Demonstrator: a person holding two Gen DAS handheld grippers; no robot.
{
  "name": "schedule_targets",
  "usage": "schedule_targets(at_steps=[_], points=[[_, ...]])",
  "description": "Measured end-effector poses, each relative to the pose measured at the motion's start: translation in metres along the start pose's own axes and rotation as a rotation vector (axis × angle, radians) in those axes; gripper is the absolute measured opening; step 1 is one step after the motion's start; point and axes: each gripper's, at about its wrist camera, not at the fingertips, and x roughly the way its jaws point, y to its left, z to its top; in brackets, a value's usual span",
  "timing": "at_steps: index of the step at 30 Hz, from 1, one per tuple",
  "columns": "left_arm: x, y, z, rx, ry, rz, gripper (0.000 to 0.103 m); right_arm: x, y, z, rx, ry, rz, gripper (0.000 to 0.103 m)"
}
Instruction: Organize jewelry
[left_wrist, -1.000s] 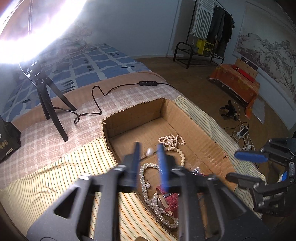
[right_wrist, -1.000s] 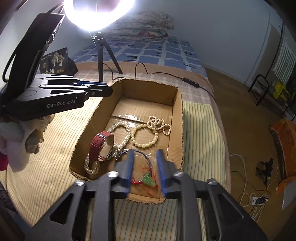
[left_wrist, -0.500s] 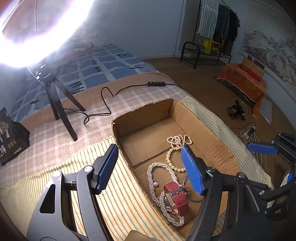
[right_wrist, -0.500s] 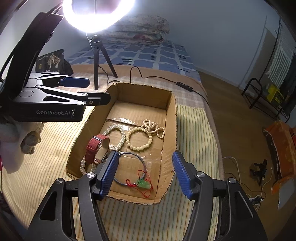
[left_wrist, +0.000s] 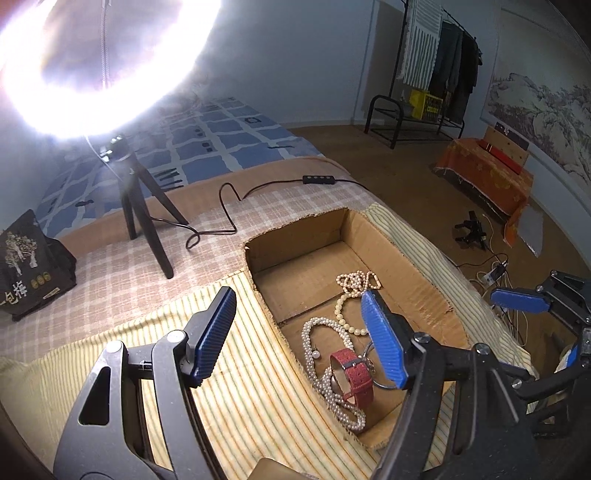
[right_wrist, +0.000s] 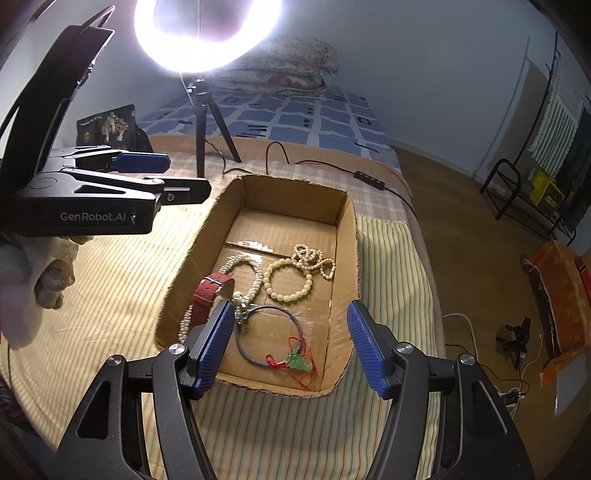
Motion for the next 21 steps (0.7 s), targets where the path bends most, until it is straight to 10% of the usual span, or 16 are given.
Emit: schedule_targets(at_steps=[21], points=[[-0.124, 0.032, -0.033, -0.013, -0.108, 0.069, 0.073, -0.071, 0.063, -0.001, -0.036, -0.114, 0.007, 0.063]])
